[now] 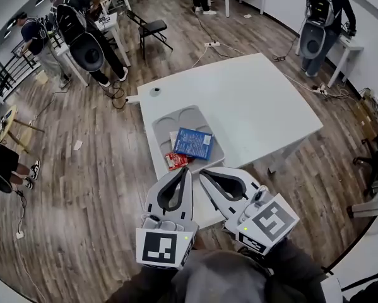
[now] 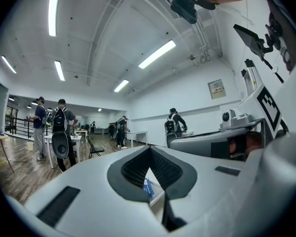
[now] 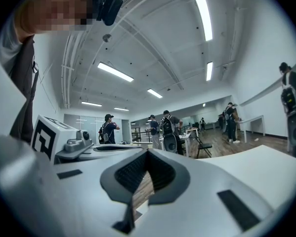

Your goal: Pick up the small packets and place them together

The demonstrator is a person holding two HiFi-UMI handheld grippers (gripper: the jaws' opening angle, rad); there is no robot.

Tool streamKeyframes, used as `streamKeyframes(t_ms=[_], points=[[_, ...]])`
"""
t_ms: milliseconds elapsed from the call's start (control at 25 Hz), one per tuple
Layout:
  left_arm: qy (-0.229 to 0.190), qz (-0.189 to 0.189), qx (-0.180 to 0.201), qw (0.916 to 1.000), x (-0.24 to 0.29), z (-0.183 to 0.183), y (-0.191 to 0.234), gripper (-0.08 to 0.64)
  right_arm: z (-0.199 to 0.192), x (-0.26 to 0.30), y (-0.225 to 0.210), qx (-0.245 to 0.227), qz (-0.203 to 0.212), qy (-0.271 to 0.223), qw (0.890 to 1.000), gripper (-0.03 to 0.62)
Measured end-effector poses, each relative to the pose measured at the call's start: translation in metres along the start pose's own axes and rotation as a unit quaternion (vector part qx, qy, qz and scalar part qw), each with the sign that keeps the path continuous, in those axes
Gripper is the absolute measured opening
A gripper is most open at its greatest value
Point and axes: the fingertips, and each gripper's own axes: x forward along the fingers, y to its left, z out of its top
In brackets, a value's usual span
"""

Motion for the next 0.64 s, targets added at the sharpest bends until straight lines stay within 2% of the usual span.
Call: streamKeyframes(t_ms=[280,640], points=[[-0.019,0.011,0.009,0.9997,0.007,0.021,0.009,0.0,0.002,0.004,0.0,-0.005,0.003,0.001,1.0,0.003],[-0.016,0.015,0.011,0.9997,0.008,0.022,0.011,0.0,0.004,0.006,-0.003,-0.007,0.003,0.001,1.0,0.003]])
